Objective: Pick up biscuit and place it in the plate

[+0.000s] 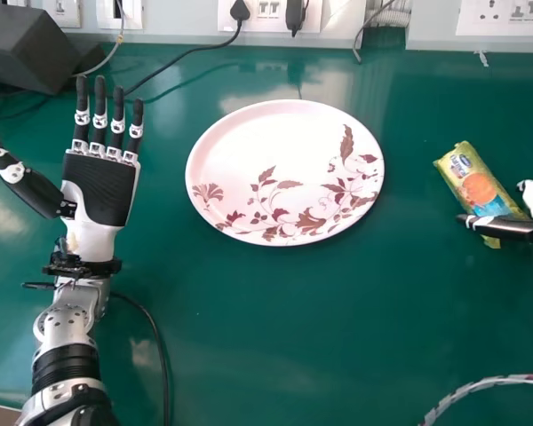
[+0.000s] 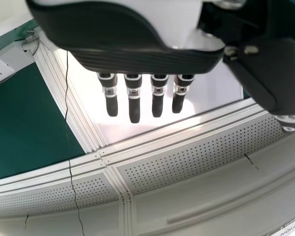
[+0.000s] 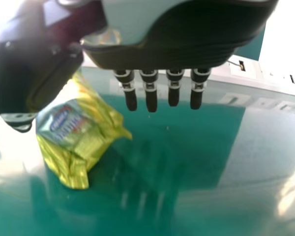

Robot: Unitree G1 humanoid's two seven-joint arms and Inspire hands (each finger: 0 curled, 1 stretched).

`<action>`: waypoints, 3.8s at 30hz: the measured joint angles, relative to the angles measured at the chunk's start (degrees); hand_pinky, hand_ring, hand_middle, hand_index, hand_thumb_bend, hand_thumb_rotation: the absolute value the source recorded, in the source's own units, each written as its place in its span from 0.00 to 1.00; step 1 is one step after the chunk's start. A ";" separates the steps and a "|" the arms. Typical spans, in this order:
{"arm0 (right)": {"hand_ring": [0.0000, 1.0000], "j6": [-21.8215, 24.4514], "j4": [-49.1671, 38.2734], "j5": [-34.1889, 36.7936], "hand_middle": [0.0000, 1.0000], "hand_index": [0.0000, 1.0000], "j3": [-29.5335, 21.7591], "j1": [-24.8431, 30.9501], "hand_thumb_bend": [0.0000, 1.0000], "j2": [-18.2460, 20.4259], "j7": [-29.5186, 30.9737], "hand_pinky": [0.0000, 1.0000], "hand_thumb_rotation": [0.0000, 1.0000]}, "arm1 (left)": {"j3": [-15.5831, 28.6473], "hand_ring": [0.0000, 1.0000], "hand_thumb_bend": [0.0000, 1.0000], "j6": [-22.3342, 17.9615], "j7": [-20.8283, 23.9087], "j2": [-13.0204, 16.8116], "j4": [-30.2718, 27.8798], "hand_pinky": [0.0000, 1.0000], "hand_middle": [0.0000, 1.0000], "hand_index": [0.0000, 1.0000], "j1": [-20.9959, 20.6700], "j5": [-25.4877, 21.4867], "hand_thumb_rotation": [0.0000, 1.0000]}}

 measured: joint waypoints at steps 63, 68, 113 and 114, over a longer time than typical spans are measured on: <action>0.93 0.98 -3.23 4.00 1.00 0.95 0.57 -0.39 0.85 -5.78 -0.70 0.82 0.62 | -0.45 0.95 1.00 5.94 5.17 -2.55 -0.43 1.00 1.00 1.00 0.58 -6.60 0.83; 0.92 0.86 -0.22 2.90 1.00 0.94 2.91 -0.52 0.85 -5.30 -3.82 0.82 0.63 | -0.50 0.94 1.00 6.00 5.16 -2.57 0.13 0.93 0.99 1.00 0.29 -6.62 0.83; 0.50 2.35 5.62 5.54 0.67 0.65 5.76 3.46 0.48 -0.46 -22.29 0.46 0.05 | 3.13 0.86 1.00 16.62 10.98 -1.96 1.18 0.70 0.94 1.00 0.06 -13.32 0.74; 0.45 2.34 5.44 5.62 0.61 0.65 5.62 3.57 0.49 -0.55 -22.48 0.42 0.02 | 3.22 0.86 1.00 17.02 11.57 -1.96 1.17 0.70 0.94 1.00 0.06 -13.53 0.74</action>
